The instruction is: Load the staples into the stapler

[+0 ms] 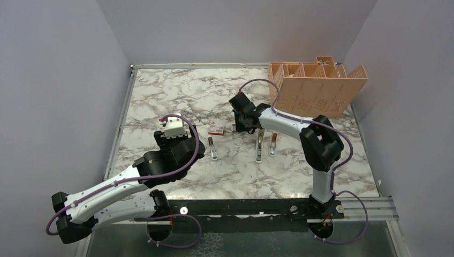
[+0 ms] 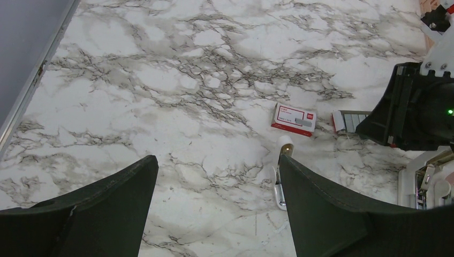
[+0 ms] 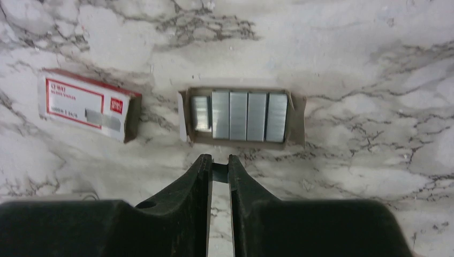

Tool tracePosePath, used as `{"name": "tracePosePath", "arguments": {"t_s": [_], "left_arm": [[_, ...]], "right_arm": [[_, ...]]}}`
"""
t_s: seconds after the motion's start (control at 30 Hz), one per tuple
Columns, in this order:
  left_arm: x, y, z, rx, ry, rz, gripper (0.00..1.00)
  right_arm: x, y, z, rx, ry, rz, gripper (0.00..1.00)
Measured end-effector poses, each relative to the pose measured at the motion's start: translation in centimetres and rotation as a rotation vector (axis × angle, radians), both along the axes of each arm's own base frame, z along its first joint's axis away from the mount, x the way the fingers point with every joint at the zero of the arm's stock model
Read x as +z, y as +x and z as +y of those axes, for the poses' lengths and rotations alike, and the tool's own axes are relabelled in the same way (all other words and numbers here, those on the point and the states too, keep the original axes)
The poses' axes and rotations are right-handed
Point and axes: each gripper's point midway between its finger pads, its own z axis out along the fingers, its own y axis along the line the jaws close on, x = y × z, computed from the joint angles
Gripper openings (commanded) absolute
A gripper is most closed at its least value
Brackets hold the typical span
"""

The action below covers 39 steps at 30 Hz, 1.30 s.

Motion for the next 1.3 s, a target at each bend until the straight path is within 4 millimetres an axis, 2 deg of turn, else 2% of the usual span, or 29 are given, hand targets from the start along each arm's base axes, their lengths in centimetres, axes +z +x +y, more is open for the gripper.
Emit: {"name": "tracePosePath", "arguments": {"t_s": [0.27, 0.47, 0.6, 1.0, 1.3], "left_arm": [[0.0, 0.0, 0.0, 0.0, 0.0, 0.0, 0.84], [0.1, 0.0, 0.0, 0.0, -0.005, -0.002, 0.84], [0.2, -0.1, 0.1, 0.0, -0.009, -0.005, 0.84], [0.2, -0.1, 0.1, 0.0, -0.009, -0.005, 0.84], [0.2, -0.1, 0.1, 0.0, -0.01, -0.005, 0.84]], "right_arm": [[0.7, -4.3, -0.1, 0.055, 0.102, 0.079, 0.22], [-1.2, -8.0, 0.9, 0.104, 0.13, 0.165, 0.22], [-2.2, -9.7, 1.1, 0.123, 0.126, 0.205, 0.23], [-2.6, -10.2, 1.3, 0.147, 0.106, 0.205, 0.37], [-1.7, -10.0, 1.9, 0.169, 0.065, 0.164, 0.39]]}}
